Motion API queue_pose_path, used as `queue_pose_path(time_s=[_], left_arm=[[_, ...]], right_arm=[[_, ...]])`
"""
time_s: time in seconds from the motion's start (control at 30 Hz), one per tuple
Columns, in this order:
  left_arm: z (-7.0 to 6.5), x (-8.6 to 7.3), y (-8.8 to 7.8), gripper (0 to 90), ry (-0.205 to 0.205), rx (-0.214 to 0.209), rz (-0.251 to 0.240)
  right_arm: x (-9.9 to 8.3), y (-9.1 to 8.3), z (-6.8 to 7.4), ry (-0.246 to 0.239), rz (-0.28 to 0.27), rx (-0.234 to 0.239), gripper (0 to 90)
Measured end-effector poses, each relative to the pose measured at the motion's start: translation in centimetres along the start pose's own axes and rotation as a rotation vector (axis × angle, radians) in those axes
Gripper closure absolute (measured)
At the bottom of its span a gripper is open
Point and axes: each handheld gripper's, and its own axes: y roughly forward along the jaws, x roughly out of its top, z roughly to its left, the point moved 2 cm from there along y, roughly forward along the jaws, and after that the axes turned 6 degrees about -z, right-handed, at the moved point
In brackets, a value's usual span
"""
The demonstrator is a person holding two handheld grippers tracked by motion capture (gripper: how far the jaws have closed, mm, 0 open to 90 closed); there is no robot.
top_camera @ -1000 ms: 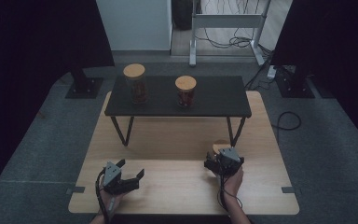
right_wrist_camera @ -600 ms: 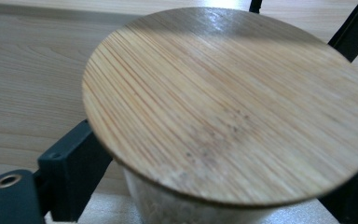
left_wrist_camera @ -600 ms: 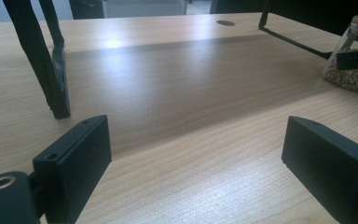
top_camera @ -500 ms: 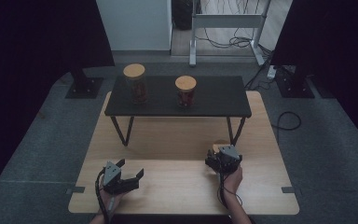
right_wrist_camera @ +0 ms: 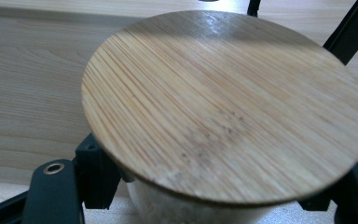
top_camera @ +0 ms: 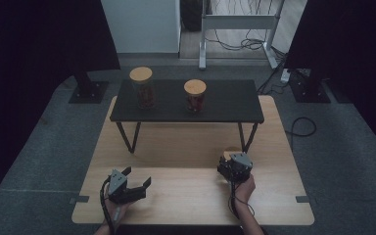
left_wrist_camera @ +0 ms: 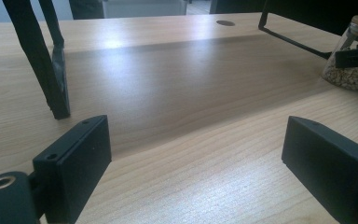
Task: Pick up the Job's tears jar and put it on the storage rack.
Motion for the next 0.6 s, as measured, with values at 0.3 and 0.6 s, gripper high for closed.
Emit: queue_pose_path(time_s=[0.3, 0.6], left_arm=[[0.02, -0.01, 0.02, 7.7, 0.0, 0.0, 0.001], [0.01, -0.03, 0.06, 7.7, 0.0, 0.0, 0.003]], right_arm=[[-0.12, -0.01, -0.07, 0.005, -0.006, -0.001, 25.2], [-0.17, -0.05, -0.25, 0.005, -0.008, 0.003, 25.2]])
